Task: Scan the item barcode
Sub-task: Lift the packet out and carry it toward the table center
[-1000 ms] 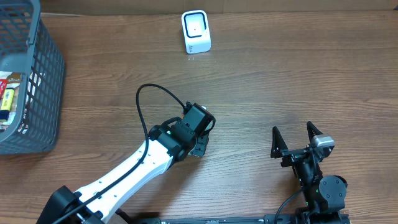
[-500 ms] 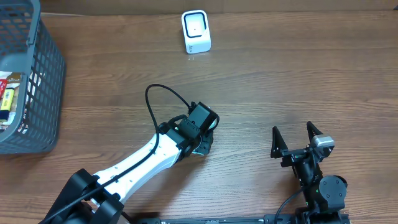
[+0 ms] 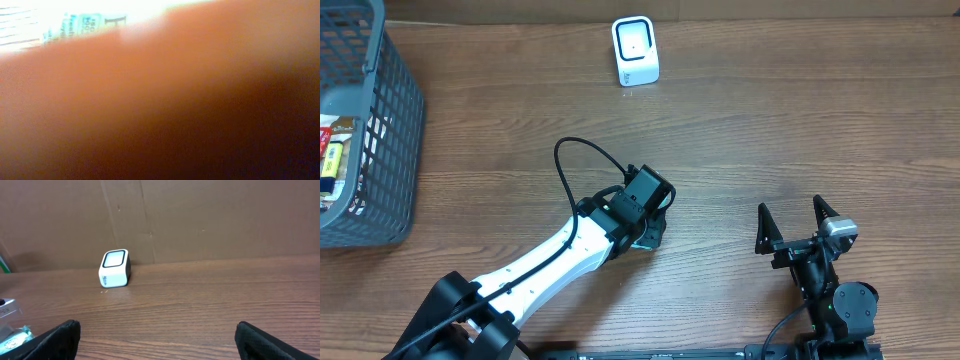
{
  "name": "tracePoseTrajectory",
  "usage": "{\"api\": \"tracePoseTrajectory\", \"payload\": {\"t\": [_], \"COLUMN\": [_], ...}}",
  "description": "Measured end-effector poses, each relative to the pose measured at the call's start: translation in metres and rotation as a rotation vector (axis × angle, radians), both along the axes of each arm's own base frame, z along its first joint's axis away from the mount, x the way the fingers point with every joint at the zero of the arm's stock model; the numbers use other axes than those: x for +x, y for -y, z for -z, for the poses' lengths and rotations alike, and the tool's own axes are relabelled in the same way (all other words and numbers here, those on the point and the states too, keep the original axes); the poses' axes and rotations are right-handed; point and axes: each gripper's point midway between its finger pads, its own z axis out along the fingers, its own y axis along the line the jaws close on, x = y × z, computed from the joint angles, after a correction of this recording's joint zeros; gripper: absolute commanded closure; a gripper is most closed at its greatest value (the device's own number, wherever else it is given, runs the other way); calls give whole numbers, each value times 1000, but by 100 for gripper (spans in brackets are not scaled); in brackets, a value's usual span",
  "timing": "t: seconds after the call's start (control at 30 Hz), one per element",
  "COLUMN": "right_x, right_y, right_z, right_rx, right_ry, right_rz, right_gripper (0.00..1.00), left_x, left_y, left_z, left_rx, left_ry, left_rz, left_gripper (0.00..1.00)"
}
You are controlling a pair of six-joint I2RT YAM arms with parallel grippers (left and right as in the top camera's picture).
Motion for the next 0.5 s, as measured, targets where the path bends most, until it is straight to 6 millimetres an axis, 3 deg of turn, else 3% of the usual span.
{"api": "tracePoseTrajectory", "payload": {"t": [0.2, 0.37, 0.5], "right_x": [0, 0, 0], "right_y": [0, 0, 0], "right_z": [0, 0, 0], "right_rx": [0, 0, 0], "right_ry": [0, 0, 0], "right_rz": [0, 0, 0], "right_gripper": [0, 0, 0], "left_x": [7, 13, 10], "left_y": [1, 18, 24], "left_z": [-16, -38, -38], "left_rx": [35, 28, 47], "left_ry": [26, 90, 110], "left_rz": [-5, 20, 39], "left_gripper": [65, 64, 63]}}
